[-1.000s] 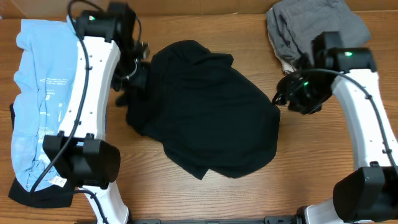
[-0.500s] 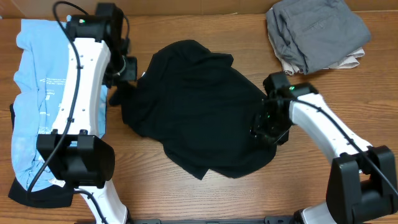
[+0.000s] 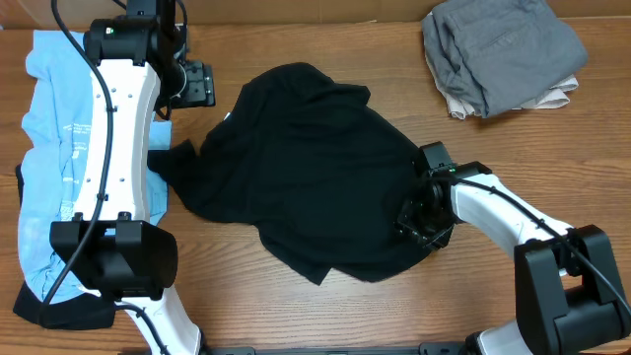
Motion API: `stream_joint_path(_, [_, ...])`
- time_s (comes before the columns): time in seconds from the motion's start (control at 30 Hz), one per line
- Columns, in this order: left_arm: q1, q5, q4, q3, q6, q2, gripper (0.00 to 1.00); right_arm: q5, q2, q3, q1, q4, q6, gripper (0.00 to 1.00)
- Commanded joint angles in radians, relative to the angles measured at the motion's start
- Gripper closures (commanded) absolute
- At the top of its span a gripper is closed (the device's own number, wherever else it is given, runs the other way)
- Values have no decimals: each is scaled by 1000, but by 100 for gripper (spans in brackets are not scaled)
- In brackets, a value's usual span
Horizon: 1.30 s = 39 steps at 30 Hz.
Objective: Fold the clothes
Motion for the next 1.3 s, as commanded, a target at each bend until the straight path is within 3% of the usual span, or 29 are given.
stream_joint_path(0.0, [0,27,16,24,-3,-35,22,31,70,-5,-61,64,-16,50])
stream_joint_path(0.33, [0,27,40,24,-3,-35,18,21,126,42,-321,285,-210,50])
stream_joint_path(0.57, [-2,46,58,24,-2,-35,17,1,126,154,-370,444,-253,53])
stream_joint_path(0.67, [-2,46,65,23,25,-35,15,-6,123,282,-362,346,-302,53])
stream_joint_path(0.8, [2,47,60,43,66,-40,13,-6,101,519,-356,80,-318,42])
stream_joint_path(0.93, [8,58,-62,165,70,-54,10,-10,32,768,-354,-200,-325,31])
stream_joint_path(1.17, [7,74,-299,309,84,-89,7,-9,-129,890,-308,-443,-346,26])
stream_joint_path(1.27, [7,70,-349,283,82,-92,12,-1,-180,890,-243,-518,-347,26])
